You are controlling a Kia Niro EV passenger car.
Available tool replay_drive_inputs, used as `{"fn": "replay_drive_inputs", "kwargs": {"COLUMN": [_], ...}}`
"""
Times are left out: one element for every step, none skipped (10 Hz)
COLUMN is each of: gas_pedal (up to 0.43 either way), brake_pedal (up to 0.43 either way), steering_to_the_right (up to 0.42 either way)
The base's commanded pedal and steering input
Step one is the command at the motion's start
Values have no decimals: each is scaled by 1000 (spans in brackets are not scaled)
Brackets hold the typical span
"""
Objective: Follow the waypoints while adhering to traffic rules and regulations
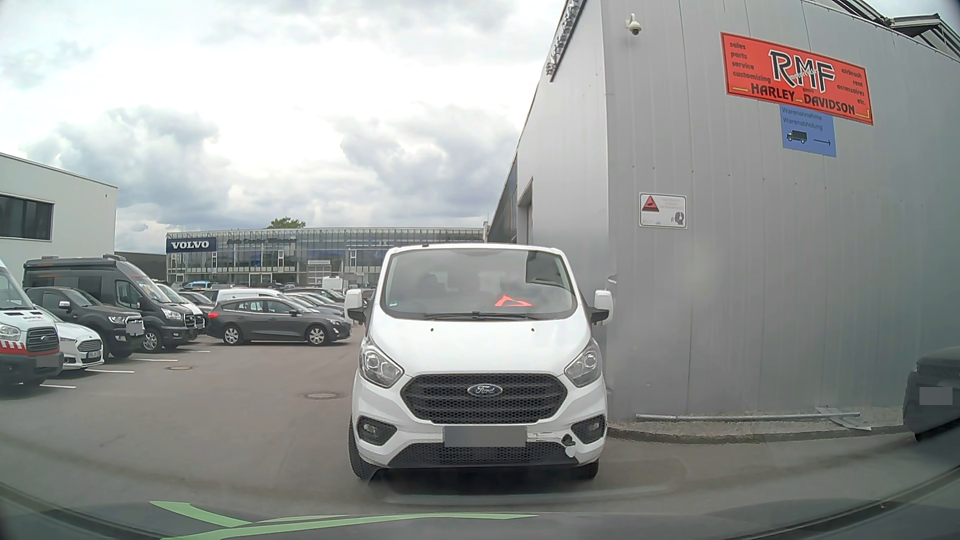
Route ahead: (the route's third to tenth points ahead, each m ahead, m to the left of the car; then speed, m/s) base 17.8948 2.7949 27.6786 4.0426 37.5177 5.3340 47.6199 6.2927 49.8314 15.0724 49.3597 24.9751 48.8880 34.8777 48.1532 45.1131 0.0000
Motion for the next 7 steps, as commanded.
{"fn": "replay_drive_inputs", "kwargs": {"gas_pedal": [0, 0, 0, 0, 0, 0, 0], "brake_pedal": [457, 457, 457, 457, 457, 457, 457], "steering_to_the_right": [-462, -462, -462, -462, -462, -462, -462]}}
